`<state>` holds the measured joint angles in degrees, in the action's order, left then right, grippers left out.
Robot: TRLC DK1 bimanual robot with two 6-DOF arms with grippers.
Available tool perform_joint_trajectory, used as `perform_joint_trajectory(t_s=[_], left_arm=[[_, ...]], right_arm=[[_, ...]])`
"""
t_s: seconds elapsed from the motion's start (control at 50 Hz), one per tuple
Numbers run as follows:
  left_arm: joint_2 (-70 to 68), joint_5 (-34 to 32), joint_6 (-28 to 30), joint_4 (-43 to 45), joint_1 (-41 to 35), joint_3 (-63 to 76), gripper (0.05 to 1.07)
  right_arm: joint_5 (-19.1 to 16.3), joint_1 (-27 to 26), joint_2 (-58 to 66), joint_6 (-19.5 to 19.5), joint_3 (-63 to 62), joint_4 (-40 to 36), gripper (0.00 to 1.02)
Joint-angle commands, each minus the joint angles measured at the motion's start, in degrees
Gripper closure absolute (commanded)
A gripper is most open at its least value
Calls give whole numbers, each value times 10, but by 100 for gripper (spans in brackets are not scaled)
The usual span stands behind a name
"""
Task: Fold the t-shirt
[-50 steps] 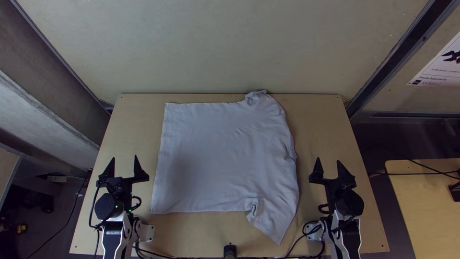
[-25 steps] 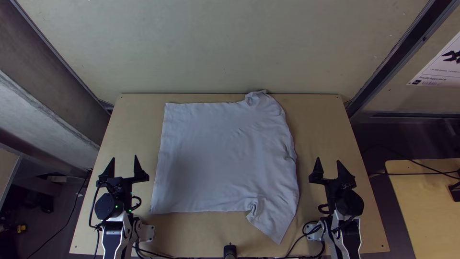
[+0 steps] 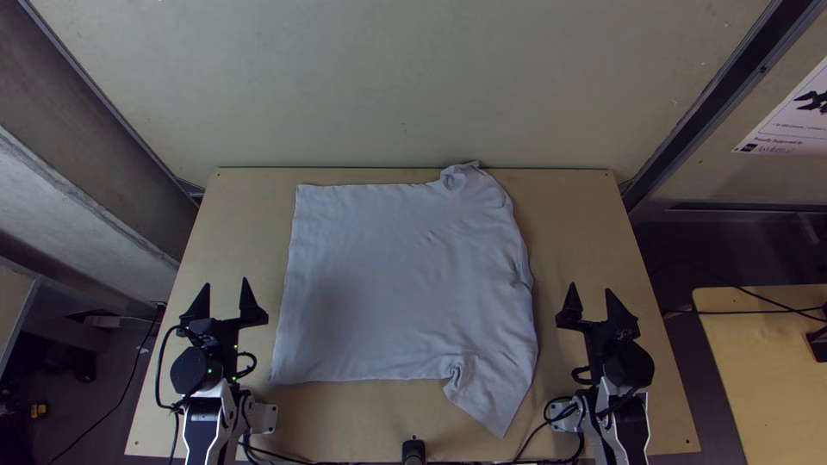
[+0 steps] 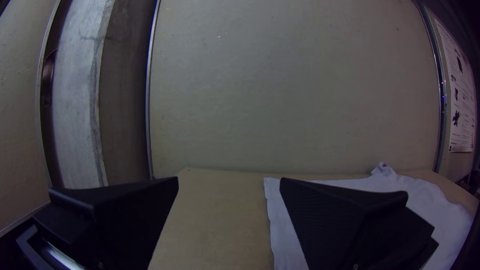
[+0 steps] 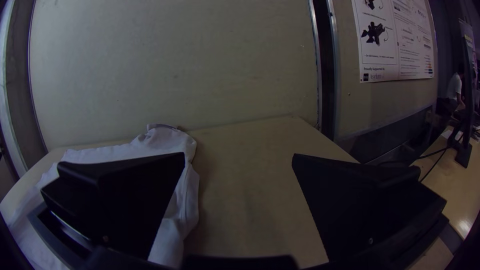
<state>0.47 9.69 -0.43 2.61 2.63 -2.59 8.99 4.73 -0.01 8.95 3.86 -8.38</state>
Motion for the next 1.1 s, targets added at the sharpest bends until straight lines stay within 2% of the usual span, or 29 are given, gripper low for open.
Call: perform_joint_trajectory(t_s=[0.0, 0.1, 0.34, 0.48, 0.8, 0.98, 1.08], left_arm=[[-6, 2, -3, -8, -2, 5, 10], [-5, 2, 2, -8, 1, -23, 10], [46, -1, 13, 8, -1, -134, 10], [146, -5, 13, 14, -3, -238, 10], [355, -7, 13, 41, -3, -436, 10], [468, -8, 13, 42, -3, -539, 10], [534, -8, 14, 29, -4, -603, 10]], right_arm=[[7, -1, -2, 3, 38, 0, 4], [7, 4, 9, -10, 77, 21, 4], [8, 6, 129, -34, 208, 37, 4], [7, 6, 175, -51, 266, 66, 4], [7, 2, 372, -52, 433, 106, 4], [6, -5, 504, -53, 549, 93, 4], [6, -27, 590, -53, 617, 97, 4]])
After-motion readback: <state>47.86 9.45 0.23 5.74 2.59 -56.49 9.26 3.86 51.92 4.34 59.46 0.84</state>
